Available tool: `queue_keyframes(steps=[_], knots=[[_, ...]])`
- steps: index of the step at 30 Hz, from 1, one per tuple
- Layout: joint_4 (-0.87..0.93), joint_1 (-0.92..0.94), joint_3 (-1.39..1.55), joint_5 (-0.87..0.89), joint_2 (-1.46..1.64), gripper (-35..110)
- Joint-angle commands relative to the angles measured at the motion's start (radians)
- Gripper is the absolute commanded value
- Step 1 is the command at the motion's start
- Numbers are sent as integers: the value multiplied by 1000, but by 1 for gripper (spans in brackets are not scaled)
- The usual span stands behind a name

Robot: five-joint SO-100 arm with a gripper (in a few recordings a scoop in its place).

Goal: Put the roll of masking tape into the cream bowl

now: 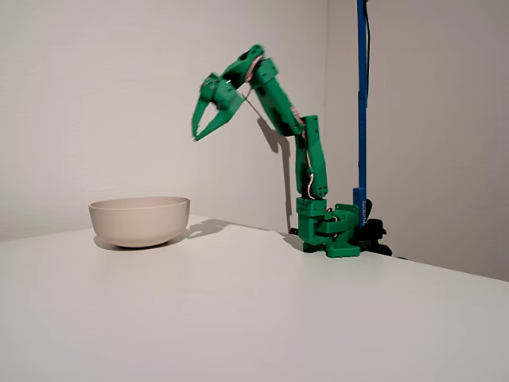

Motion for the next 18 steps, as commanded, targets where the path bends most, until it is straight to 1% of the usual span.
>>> queue_keyframes(steps=[1, 5, 9, 13, 18], knots=[[87, -213, 160, -25, 331, -8], [86, -351, 305, -32, 489, -8], [41, -402, 502, -43, 640, -8], [-98, -400, 821, -63, 844, -8], [-287, -342, 1230, -98, 1052, -8]])
